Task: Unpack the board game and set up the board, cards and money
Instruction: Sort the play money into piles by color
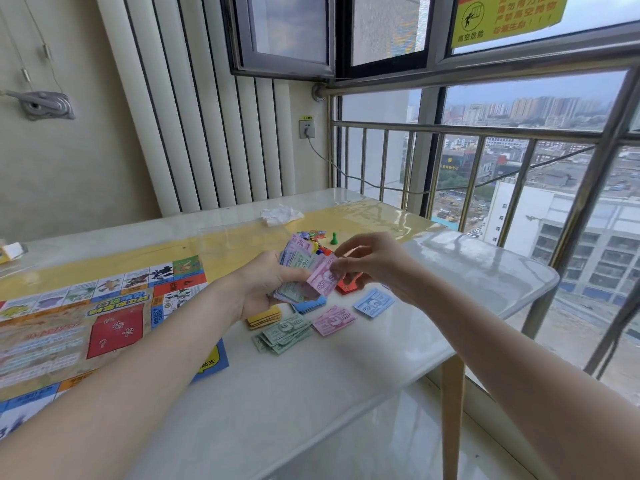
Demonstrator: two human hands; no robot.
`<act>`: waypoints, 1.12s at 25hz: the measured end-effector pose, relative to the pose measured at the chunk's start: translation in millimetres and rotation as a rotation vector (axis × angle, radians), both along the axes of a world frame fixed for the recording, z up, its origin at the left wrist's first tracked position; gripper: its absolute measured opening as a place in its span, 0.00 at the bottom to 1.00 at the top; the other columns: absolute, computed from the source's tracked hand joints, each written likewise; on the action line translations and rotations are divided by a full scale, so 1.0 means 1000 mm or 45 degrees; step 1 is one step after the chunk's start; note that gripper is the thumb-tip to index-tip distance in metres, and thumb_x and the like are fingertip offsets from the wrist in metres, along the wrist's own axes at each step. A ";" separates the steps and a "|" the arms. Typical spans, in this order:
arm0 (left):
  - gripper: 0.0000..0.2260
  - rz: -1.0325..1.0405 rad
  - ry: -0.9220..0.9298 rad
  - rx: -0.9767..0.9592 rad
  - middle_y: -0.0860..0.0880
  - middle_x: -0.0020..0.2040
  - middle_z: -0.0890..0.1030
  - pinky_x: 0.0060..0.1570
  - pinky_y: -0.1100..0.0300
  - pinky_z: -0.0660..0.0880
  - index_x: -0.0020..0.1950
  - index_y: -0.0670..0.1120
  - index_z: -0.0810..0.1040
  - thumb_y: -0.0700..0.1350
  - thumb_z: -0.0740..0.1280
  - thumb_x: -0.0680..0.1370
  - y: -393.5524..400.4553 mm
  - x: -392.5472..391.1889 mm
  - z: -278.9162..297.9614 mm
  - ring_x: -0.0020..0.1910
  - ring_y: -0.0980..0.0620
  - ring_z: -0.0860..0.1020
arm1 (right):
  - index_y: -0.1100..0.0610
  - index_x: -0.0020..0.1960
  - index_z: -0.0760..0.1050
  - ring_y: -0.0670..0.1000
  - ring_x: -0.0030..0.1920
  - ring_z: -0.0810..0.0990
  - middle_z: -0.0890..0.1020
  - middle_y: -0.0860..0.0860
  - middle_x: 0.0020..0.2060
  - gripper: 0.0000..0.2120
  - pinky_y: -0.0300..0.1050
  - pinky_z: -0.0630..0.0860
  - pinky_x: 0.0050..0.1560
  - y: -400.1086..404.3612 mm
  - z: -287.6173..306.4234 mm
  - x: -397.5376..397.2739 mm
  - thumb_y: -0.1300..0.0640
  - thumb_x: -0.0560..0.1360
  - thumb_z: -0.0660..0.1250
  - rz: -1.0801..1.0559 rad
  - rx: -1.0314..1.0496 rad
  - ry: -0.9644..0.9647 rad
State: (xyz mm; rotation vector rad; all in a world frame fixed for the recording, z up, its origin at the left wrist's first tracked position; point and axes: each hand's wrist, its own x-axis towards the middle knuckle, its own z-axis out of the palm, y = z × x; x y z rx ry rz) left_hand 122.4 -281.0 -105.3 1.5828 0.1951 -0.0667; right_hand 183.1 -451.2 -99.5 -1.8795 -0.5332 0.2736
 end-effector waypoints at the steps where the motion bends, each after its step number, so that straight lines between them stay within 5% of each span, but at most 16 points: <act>1: 0.06 0.011 -0.007 0.022 0.46 0.33 0.83 0.26 0.64 0.77 0.47 0.41 0.77 0.32 0.67 0.74 0.000 0.001 -0.001 0.29 0.52 0.82 | 0.65 0.49 0.78 0.50 0.32 0.79 0.82 0.58 0.37 0.08 0.39 0.77 0.32 0.000 0.001 0.000 0.66 0.70 0.70 0.017 -0.017 -0.011; 7: 0.06 0.077 -0.046 -0.056 0.47 0.33 0.84 0.29 0.62 0.79 0.45 0.41 0.77 0.33 0.69 0.72 0.004 0.000 -0.007 0.30 0.52 0.82 | 0.63 0.42 0.79 0.49 0.28 0.77 0.81 0.57 0.32 0.03 0.37 0.72 0.27 0.000 -0.001 -0.002 0.64 0.69 0.71 -0.008 -0.137 0.077; 11: 0.09 0.193 -0.048 -0.152 0.44 0.36 0.84 0.32 0.60 0.80 0.52 0.36 0.76 0.32 0.68 0.73 0.015 -0.002 -0.010 0.33 0.51 0.83 | 0.62 0.38 0.81 0.44 0.24 0.75 0.81 0.52 0.27 0.04 0.33 0.71 0.25 -0.009 -0.011 -0.002 0.62 0.69 0.72 0.004 -0.261 0.186; 15: 0.10 0.119 0.045 0.057 0.42 0.41 0.83 0.31 0.60 0.80 0.53 0.38 0.75 0.33 0.69 0.72 0.016 -0.008 -0.012 0.32 0.52 0.83 | 0.61 0.35 0.79 0.46 0.26 0.75 0.80 0.54 0.30 0.05 0.34 0.71 0.26 -0.007 -0.018 -0.003 0.63 0.70 0.72 0.089 -0.226 0.199; 24: 0.07 0.154 0.094 0.010 0.45 0.30 0.83 0.23 0.63 0.76 0.50 0.38 0.74 0.33 0.68 0.73 0.019 -0.009 -0.009 0.27 0.52 0.82 | 0.65 0.43 0.76 0.48 0.31 0.75 0.80 0.56 0.34 0.04 0.35 0.71 0.29 -0.015 -0.008 0.004 0.64 0.72 0.68 0.215 0.051 0.248; 28: 0.02 -0.001 0.124 -0.146 0.44 0.34 0.84 0.30 0.60 0.80 0.46 0.41 0.76 0.37 0.64 0.77 0.013 -0.010 -0.004 0.30 0.51 0.82 | 0.64 0.43 0.77 0.49 0.32 0.75 0.80 0.58 0.36 0.03 0.35 0.71 0.28 -0.007 -0.009 0.003 0.64 0.72 0.68 0.269 -0.004 0.172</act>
